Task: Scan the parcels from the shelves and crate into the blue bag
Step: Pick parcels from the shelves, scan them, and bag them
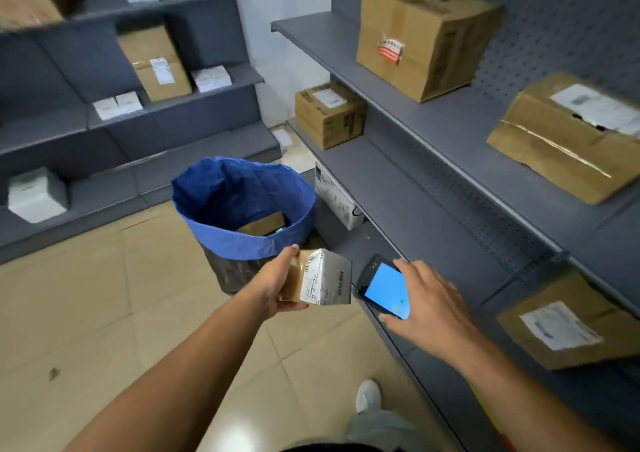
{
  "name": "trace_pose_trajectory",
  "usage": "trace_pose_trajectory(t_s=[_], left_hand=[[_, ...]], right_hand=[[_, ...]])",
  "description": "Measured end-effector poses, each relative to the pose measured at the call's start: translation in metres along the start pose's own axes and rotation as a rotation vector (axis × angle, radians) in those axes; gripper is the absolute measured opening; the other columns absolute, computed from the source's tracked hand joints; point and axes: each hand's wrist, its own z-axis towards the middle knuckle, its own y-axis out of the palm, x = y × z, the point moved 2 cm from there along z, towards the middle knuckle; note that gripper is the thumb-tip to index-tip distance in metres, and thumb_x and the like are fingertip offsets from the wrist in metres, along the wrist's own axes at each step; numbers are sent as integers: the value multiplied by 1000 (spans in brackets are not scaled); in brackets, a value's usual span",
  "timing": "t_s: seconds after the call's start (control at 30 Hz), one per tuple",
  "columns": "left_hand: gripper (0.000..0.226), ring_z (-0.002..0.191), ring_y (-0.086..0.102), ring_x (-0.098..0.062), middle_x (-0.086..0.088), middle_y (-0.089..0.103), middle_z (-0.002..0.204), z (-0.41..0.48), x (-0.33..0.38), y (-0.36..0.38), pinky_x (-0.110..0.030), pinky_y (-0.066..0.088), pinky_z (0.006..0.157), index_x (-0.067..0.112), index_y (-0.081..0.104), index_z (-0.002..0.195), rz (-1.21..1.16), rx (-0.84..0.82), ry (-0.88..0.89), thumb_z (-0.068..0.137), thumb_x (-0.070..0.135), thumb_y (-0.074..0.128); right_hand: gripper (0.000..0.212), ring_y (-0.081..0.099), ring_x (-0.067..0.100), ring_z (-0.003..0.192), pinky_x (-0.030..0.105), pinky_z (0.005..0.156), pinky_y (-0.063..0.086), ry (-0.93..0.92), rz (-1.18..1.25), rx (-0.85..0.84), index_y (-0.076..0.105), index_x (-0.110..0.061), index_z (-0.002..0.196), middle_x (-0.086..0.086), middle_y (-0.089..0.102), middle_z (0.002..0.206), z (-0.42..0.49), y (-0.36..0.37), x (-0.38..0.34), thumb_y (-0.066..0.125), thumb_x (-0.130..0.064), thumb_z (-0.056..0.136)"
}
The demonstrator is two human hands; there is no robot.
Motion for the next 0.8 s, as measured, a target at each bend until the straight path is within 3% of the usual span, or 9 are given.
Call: trace_pose_trajectory(t_s=[0.23,0.43,0.63,0.8], left_hand=[[51,101,72,-35,-17,71,113,51,37,-5,-60,60,83,17,63,124,-306,152,-22,93,57,58],[45,102,70,-35,-15,70,117,77,43,-40,-50,63,73,17,67,120,-434,274,-49,94,52,54],[35,102,67,-38,-18,65,117,125,55,-98,-58,58,90,16,67,107,-578,322,-87,94,47,55],[39,108,67,-37,-16,65,119,174,96,-150,-59,58,89,17,67,114,-591,288,-126,93,49,55]], right_hand=[[94,49,17,117,31,92,46,-143,169,10,28,-27,145,-7,42,130,115,-17,-5,71,-59,67],[95,52,21,111,36,85,50,-127,189,-29,27,-28,144,-5,42,129,189,-9,-29,71,-62,67],[95,53,24,113,39,88,50,-62,213,-72,32,-26,144,-2,46,127,250,7,-62,74,-60,66],[93,56,23,108,38,83,52,65,224,-53,37,-26,140,-2,50,122,291,15,-113,77,-60,64]])
